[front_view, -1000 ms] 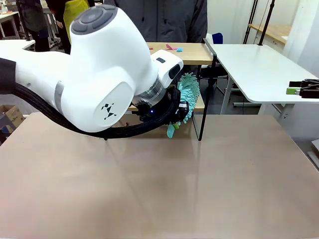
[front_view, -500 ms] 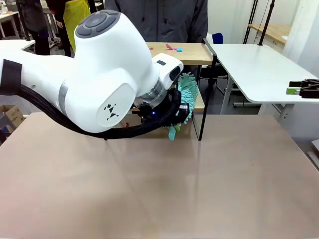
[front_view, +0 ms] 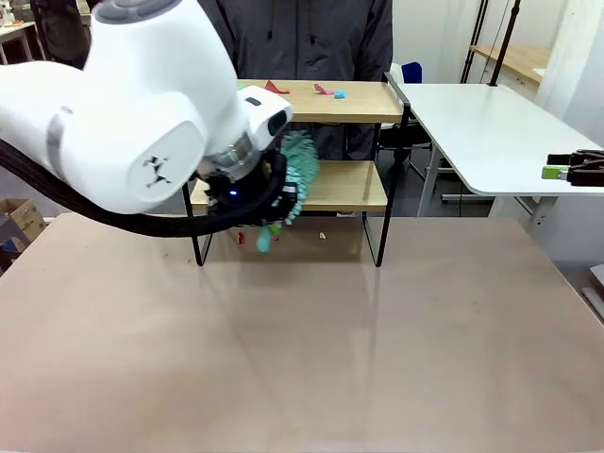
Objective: Clean the shelf.
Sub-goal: Clean the specific section of the Shelf indicated by the human with the Duster.
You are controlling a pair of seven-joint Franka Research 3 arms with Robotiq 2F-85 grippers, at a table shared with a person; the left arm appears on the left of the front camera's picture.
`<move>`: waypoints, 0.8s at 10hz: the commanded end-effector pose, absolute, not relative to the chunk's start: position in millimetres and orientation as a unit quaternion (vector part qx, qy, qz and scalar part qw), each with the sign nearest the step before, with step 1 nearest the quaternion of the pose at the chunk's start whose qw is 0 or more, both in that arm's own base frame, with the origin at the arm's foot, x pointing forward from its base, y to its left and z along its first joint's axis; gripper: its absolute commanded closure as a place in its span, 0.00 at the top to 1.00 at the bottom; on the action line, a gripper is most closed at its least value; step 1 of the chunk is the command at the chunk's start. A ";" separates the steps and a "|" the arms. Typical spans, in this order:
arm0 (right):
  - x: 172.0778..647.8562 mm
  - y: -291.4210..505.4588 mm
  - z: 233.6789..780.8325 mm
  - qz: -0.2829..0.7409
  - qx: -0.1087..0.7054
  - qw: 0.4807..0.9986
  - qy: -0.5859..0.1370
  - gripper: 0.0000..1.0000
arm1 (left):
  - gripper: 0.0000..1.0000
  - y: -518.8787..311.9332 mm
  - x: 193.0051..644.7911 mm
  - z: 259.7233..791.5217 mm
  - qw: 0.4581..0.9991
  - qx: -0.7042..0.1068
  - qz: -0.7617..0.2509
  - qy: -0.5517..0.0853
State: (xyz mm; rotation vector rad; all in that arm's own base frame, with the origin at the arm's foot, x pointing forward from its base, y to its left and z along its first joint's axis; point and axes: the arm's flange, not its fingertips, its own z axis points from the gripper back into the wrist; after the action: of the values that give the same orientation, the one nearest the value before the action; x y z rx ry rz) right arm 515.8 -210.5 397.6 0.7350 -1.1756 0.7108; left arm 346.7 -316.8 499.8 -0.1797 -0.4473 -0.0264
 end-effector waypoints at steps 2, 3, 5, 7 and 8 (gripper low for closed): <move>516.6 -209.2 400.0 0.322 0.330 0.711 -0.531 1.00 | 0.13 -266.5 342.8 502.7 0.974 0.019 0.002 -0.228; 516.6 -209.2 400.0 0.322 0.330 0.711 -0.531 1.00 | 0.13 -247.4 340.8 505.7 0.970 0.056 0.011 -0.236; 516.6 -209.2 400.0 0.322 0.330 0.711 -0.531 1.00 | 0.13 -220.7 331.2 519.4 0.959 0.108 0.019 -0.261; 516.6 -209.2 400.0 0.322 0.330 0.711 -0.531 1.00 | 0.13 -231.9 315.3 534.1 0.956 0.051 -0.032 -0.287; 516.6 -209.2 400.0 0.322 0.330 0.711 -0.531 1.00 | 0.13 -230.6 333.0 521.2 0.962 0.084 0.001 -0.260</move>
State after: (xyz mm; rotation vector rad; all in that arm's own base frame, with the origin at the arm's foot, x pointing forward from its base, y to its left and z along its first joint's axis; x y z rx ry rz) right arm 515.8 -210.5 397.5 0.7352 -1.1756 0.7107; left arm 323.2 -238.7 530.9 0.1517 -0.5583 -0.0337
